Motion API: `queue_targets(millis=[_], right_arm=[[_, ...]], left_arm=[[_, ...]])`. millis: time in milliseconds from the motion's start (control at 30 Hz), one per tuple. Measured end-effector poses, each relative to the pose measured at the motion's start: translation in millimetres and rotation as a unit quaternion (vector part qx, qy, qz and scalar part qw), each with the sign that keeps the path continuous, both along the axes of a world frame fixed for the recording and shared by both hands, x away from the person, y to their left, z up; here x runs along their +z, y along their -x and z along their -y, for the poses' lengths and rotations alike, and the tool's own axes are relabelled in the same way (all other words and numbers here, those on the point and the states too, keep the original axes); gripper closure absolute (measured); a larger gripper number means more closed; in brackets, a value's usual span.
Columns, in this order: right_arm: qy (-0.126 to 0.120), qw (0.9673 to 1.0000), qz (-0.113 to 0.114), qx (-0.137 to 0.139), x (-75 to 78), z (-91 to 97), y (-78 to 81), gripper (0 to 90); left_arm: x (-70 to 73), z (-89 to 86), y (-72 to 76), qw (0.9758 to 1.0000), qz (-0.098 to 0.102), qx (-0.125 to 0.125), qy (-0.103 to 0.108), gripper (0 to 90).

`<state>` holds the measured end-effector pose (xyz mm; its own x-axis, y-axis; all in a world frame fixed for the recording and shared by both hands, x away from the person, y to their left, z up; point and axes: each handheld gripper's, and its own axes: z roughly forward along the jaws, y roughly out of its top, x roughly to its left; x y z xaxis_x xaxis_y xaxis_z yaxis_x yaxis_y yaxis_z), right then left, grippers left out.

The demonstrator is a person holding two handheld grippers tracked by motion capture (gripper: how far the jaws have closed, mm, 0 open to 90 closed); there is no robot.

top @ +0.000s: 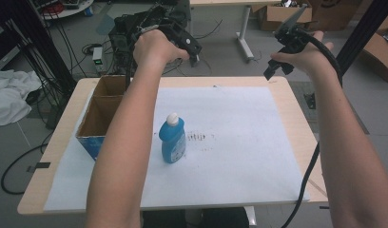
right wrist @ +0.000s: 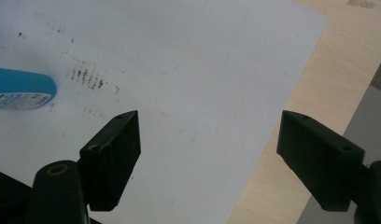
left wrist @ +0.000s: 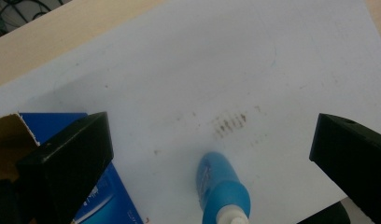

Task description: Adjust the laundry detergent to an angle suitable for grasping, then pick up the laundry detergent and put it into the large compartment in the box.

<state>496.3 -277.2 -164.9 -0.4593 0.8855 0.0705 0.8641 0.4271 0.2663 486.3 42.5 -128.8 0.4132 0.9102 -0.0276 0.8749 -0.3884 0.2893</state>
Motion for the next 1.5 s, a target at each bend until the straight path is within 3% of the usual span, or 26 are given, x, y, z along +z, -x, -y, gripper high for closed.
queue_targets(millis=[1267, 1500], right_arm=[[-0.002, 1.0, 0.003, -0.005, -4.4, 4.6, 6.2, 22.3], [-0.004, 1.0, 0.001, -0.003, -6.3, 3.7, 6.4, 22.3]], left_arm=[[2.1, -0.1, 11.8, 1.0, 0.006, -0.005, -0.002, 0.1], [2.7, -1.8, 15.0, 0.9998, 0.008, -0.018, -0.007, 0.1]])
